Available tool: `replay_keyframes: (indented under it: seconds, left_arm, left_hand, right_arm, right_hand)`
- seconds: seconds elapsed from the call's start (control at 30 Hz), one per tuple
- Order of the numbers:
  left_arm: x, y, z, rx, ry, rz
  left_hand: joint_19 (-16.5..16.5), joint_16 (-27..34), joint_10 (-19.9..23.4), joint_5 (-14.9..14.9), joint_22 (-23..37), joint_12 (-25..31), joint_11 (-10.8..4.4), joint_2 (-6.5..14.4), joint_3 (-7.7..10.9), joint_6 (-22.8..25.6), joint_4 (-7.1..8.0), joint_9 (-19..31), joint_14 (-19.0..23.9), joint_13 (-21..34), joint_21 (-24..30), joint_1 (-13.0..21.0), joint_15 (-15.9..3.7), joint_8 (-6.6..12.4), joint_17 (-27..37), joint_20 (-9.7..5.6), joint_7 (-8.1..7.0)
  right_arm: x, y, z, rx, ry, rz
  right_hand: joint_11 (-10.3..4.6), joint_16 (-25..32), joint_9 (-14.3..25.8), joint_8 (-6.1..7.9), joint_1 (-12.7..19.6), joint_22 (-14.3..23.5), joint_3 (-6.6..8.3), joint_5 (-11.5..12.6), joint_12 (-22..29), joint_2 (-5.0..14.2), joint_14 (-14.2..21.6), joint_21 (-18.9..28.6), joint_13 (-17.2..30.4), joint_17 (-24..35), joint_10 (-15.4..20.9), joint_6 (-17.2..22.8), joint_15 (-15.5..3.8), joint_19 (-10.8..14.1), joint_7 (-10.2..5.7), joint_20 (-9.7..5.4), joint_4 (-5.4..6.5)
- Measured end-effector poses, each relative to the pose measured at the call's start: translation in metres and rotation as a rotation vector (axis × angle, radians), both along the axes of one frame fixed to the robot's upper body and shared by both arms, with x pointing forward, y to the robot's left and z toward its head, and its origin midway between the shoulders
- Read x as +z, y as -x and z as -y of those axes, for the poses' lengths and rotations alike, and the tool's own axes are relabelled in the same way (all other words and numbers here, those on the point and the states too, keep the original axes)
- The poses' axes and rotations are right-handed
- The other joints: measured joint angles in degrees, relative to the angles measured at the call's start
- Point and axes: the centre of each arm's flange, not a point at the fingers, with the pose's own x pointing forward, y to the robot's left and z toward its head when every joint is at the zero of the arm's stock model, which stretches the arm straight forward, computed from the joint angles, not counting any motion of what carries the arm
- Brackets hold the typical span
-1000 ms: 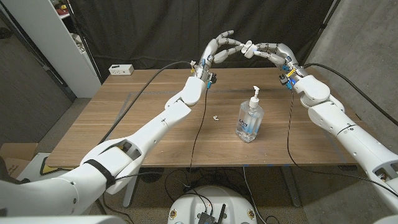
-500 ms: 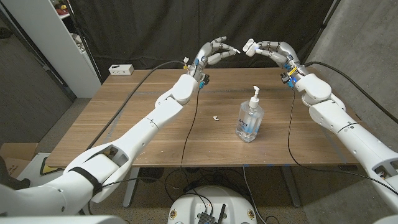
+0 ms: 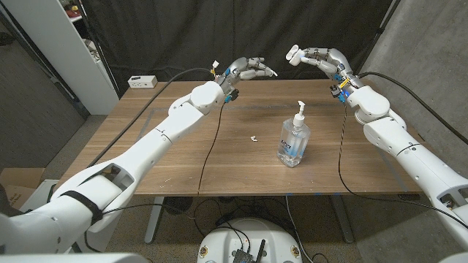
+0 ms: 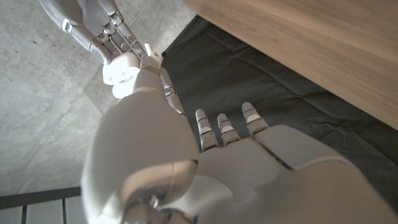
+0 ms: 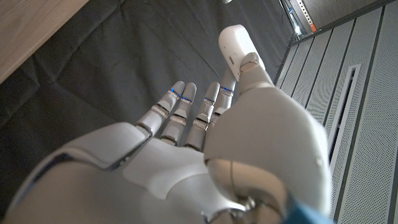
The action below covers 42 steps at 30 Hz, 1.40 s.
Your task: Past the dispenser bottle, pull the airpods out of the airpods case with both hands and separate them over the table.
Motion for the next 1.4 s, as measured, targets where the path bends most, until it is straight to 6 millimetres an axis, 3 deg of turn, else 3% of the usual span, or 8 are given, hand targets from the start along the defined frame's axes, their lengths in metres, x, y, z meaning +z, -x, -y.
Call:
replay_keyframes:
  seconds: [0.27, 0.43, 0.57, 0.8, 1.0, 1.4]
  left_arm:
    - [-0.002, -0.004, -0.007, 0.03, -0.103, -0.067]
    - [-0.005, -0.006, -0.012, 0.038, -0.158, -0.111]
    - [-0.009, -0.009, -0.014, 0.042, -0.183, -0.143]
    - [-0.014, -0.011, -0.024, 0.08, -0.275, -0.186]
    - [-0.021, -0.014, -0.027, 0.108, -0.341, -0.236]
    - [-0.032, -0.026, -0.027, 0.182, -0.493, -0.323]
  left_hand:
    - [-2.72, -0.88, -3.23, -0.88, -0.28, -1.92, 0.73, -0.08, 1.1, 0.31, -0.45, 0.0, -4.81, -0.71, -0.85, 0.56, 0.93, 0.22, -0.54, 0.03, 0.71]
    - [-4.8, -0.88, -5.28, -1.43, -0.53, -2.59, 2.14, 0.06, 1.58, 0.36, -0.46, 0.0, -7.98, -1.06, -1.33, 1.0, 1.59, 0.22, -0.8, 0.12, 0.72]
    - [-5.75, -0.89, -6.27, -1.44, -0.53, -2.93, 1.91, 0.06, 1.88, 0.36, -0.49, 0.0, -9.57, -1.33, -1.33, 1.0, 1.41, 0.22, -0.8, 0.22, 0.73]
    - [-8.87, -1.33, -8.59, -1.87, -0.53, -3.56, 1.77, -0.09, 2.44, 0.5, -0.53, -0.01, -9.78, -1.59, -1.6, 1.14, 1.19, 0.22, -0.8, 0.03, 0.92]
    - [-9.01, -1.33, -10.09, -1.88, -0.8, -3.77, 2.2, -0.09, 2.44, 0.42, -0.53, -0.01, -9.78, -1.86, -1.61, 1.14, 1.19, 0.22, -1.07, 0.0, 1.01]
    - [-9.21, -1.0, -10.82, -2.1, -0.8, -3.77, 1.46, -0.32, 2.83, 0.44, -0.6, -0.01, -9.88, -2.13, -1.6, 1.35, 1.72, 0.2, -1.06, 0.2, 0.99]
  right_arm:
    - [-0.001, -0.001, -0.001, -0.002, -0.004, -0.006]
    - [-0.003, -0.001, -0.002, -0.001, -0.007, -0.01]
    - [-0.003, -0.001, -0.003, 0.0, -0.007, -0.011]
    - [-0.004, -0.001, -0.004, 0.002, -0.009, -0.018]
    - [-0.004, -0.001, -0.005, 0.004, -0.01, -0.021]
    - [-0.007, -0.004, -0.002, 0.009, -0.009, -0.039]
  right_hand:
    - [0.0, 0.0, 0.0, 0.11, -0.02, 0.0, 0.0, -0.01, -0.23, -0.03, 0.0, 0.0, 0.0, 0.0, 0.0, 0.0, 0.0, 0.0, -0.01, 0.0, 0.0]
    - [0.0, 0.0, 0.0, 0.11, -0.06, 0.0, 0.0, -0.01, -0.23, -0.1, 0.0, 0.0, 0.0, -0.01, 0.0, 0.01, 0.0, 0.0, -0.01, 0.0, 0.0]
    - [0.0, 0.0, 0.0, 0.11, 0.0, 0.0, 0.0, -0.01, -0.23, -0.16, 0.0, 0.0, -0.01, -0.01, 0.0, 0.01, 0.0, 0.0, -0.02, 0.0, 0.0]
    - [0.0, 0.0, 0.0, 0.1, -0.08, 0.0, 0.0, -0.02, -0.23, -0.25, 0.0, 0.0, 0.0, 0.26, 0.0, 0.02, 0.0, 0.0, -0.02, 0.0, 0.0]
    - [0.0, 0.0, 0.0, 0.08, -0.14, 0.0, 0.0, -0.04, -0.23, -0.32, 0.0, 0.0, -0.01, 0.19, 0.0, 0.03, 0.0, 0.0, -0.03, 0.0, 0.0]
    - [0.0, 0.0, 0.0, -0.02, -0.3, 0.0, 0.0, 0.0, -0.23, -0.26, 0.0, 0.0, -0.01, 0.27, 0.0, 0.03, 0.0, 0.0, -0.03, 0.0, 0.0]
